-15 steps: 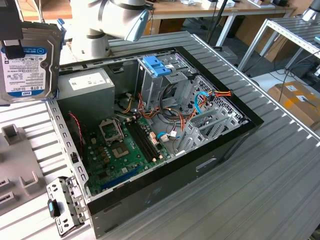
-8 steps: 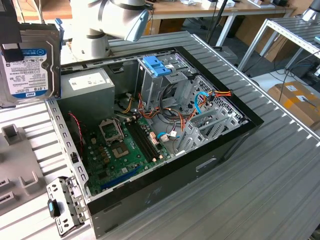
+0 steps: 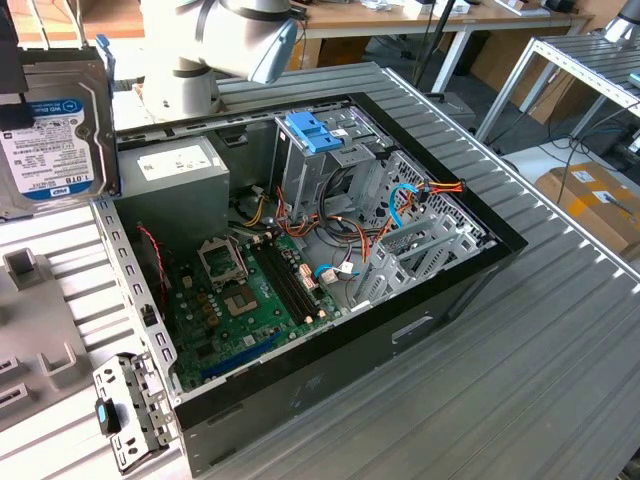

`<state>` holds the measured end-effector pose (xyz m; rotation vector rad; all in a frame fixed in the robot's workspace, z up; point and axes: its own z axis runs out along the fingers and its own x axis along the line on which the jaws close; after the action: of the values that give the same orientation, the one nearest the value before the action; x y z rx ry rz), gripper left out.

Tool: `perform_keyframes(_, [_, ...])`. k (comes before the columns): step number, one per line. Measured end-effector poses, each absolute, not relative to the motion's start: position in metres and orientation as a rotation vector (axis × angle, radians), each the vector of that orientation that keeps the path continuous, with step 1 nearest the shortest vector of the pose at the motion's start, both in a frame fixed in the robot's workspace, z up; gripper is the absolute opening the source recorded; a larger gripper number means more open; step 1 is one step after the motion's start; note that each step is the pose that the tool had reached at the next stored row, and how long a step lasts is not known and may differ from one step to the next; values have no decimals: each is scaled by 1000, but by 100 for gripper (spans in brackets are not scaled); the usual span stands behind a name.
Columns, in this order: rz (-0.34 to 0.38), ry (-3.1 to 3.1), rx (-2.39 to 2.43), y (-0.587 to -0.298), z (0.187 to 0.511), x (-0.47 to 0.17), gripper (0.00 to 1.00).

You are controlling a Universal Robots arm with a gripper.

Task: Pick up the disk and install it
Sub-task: 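Pick up the disk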

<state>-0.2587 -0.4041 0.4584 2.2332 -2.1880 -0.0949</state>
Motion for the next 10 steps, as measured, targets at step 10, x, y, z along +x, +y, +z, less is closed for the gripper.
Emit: perform_keyframes(10, [-95,-2188,2233,-404,454,-281,37])
